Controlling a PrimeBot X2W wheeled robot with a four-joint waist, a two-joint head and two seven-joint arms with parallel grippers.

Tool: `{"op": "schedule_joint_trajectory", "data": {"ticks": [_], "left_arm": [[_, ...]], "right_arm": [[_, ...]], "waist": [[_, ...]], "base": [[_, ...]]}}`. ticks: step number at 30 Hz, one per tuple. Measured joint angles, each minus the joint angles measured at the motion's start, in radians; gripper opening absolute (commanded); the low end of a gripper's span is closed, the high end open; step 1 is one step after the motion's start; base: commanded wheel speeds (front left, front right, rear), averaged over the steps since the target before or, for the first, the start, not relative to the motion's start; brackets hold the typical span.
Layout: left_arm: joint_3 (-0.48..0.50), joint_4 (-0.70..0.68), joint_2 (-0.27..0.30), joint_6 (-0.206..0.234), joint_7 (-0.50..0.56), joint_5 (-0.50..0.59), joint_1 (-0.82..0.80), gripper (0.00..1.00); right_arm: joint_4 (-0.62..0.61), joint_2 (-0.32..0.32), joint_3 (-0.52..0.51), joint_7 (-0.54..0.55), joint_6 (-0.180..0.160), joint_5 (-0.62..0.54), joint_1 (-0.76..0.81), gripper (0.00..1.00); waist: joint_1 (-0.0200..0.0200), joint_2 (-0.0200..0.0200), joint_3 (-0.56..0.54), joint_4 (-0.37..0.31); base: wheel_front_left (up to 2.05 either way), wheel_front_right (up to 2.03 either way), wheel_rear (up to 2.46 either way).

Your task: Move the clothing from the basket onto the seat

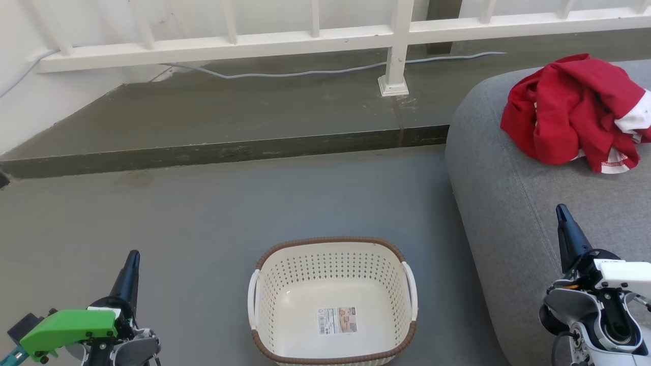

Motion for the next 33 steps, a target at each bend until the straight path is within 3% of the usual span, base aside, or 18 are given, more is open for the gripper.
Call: {"op": "schedule_joint_trajectory", "data": {"ticks": [33], "left_arm": [[0.006, 0.001, -0.001, 0.000, 0.003, 0.000, -0.001, 0.00]], "right_arm": [[0.000, 0.000, 0.000, 0.000, 0.000, 0.000, 0.000, 0.00]], "waist": [[0.0000, 0.0000, 0.000, 0.000]], "base": [[0.00, 0.00, 0.00]]}}
